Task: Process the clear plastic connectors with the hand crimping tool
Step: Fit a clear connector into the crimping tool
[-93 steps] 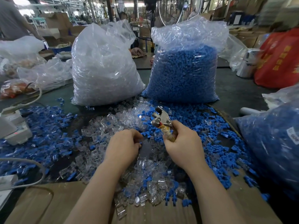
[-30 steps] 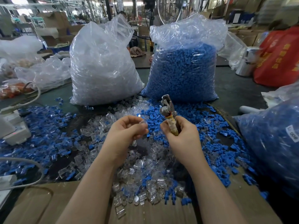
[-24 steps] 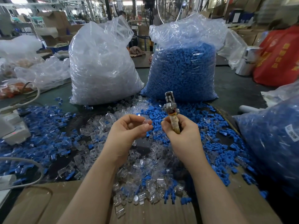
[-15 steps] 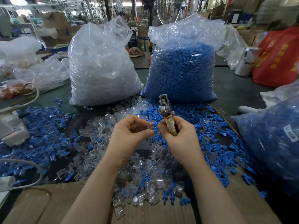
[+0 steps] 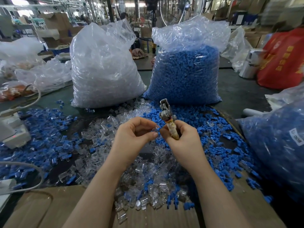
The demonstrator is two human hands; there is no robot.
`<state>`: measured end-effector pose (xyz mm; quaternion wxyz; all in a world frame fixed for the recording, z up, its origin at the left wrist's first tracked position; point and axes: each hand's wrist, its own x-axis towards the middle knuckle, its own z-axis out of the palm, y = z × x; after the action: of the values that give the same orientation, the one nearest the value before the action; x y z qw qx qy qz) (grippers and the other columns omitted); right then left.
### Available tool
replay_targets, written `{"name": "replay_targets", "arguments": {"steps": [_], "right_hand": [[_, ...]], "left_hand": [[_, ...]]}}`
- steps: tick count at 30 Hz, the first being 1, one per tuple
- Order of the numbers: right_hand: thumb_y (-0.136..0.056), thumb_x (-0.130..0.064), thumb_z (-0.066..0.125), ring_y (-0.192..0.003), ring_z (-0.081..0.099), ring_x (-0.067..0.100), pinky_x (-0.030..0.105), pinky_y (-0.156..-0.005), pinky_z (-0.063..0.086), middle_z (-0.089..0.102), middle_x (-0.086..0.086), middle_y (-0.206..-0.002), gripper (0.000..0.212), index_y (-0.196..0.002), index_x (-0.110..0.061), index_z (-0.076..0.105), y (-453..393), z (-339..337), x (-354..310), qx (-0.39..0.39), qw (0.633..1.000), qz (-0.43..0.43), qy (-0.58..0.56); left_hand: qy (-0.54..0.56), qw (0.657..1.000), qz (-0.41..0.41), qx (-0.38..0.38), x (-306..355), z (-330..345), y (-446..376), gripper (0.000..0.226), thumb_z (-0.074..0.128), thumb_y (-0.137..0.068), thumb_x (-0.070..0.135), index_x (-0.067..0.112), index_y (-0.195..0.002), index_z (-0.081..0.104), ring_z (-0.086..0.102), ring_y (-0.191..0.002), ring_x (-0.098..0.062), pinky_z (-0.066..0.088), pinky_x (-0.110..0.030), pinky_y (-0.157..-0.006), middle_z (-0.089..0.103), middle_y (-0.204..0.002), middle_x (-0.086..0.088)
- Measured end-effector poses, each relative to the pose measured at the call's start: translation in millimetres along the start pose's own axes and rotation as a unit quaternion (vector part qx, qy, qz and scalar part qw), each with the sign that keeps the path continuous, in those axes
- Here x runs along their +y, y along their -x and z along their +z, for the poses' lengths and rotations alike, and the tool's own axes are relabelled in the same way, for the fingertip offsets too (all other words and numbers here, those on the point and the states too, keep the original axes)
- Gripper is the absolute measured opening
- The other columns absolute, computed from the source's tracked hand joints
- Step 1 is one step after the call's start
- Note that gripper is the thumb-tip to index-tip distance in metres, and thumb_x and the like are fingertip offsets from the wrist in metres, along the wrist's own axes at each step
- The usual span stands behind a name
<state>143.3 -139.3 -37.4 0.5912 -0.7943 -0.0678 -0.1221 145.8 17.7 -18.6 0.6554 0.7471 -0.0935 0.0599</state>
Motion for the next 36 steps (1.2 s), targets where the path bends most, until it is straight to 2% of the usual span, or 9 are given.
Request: {"name": "replay_targets", "arguments": {"steps": [5, 12, 19, 27, 36], "right_hand": [[-0.09, -0.028, 0.07, -0.054, 0.047, 0.001, 0.016, -0.05, 0.039, 0.056, -0.018, -0.058, 0.015, -0.08, -0.02, 0.061, 0.7, -0.5, -0.7, 0.005, 1.0, -0.001, 0.004], [-0.09, -0.024, 0.069, -0.051, 0.043, 0.002, 0.017, -0.048, 0.038, 0.052, -0.015, -0.056, 0.016, -0.08, -0.014, 0.062, 1.2, -0.5, -1.7, 0.01, 1.0, -0.004, -0.008], [-0.091, -0.021, 0.068, -0.053, 0.041, 0.005, 0.021, -0.05, 0.037, 0.051, 0.0, -0.063, 0.016, -0.085, -0.007, 0.063, 1.5, -1.2, -3.0, 0.006, 1.0, -0.004, -0.017], [-0.091, -0.021, 0.068, -0.052, 0.042, 0.003, 0.018, -0.049, 0.038, 0.05, -0.015, -0.054, 0.013, -0.081, -0.014, 0.063, 1.1, -0.7, -2.1, 0.003, 1.0, -0.004, -0.023], [-0.091, -0.02, 0.068, -0.052, 0.043, 0.003, 0.018, -0.049, 0.038, 0.053, -0.014, -0.057, 0.013, -0.08, -0.017, 0.062, 0.7, -0.2, -1.7, 0.001, 1.0, -0.014, -0.016]], "left_hand": [[-0.025, 0.999, -0.006, 0.02, 2.0, 2.5, 1.3, 0.023, 0.08, -0.075, 0.002, 0.022, -0.084, 0.074, 0.071, -0.074, -0.006, 0.053, -0.013, -0.067, 0.076, -0.08, 0.005], [-0.007, 0.999, -0.023, 0.032, 3.2, 5.0, 2.1, 0.021, 0.081, -0.073, 0.002, 0.019, -0.082, 0.074, 0.072, -0.076, -0.008, 0.055, -0.016, -0.068, 0.076, -0.08, 0.003], [0.01, 0.999, -0.012, 0.034, 3.7, 5.9, 2.4, 0.02, 0.081, -0.071, 0.0, 0.016, -0.081, 0.074, 0.072, -0.075, -0.008, 0.055, -0.015, -0.067, 0.076, -0.079, 0.002], [0.017, 0.999, -0.02, 0.034, 2.7, 5.2, 1.9, 0.017, 0.081, -0.073, 0.004, 0.017, -0.082, 0.075, 0.073, -0.077, -0.012, 0.057, -0.019, -0.07, 0.077, -0.079, -0.001], [0.017, 0.999, -0.026, 0.035, 2.7, 4.4, 0.8, 0.019, 0.081, -0.073, 0.005, 0.022, -0.08, 0.076, 0.073, -0.077, -0.01, 0.057, -0.017, -0.07, 0.077, -0.08, 0.001]]}}
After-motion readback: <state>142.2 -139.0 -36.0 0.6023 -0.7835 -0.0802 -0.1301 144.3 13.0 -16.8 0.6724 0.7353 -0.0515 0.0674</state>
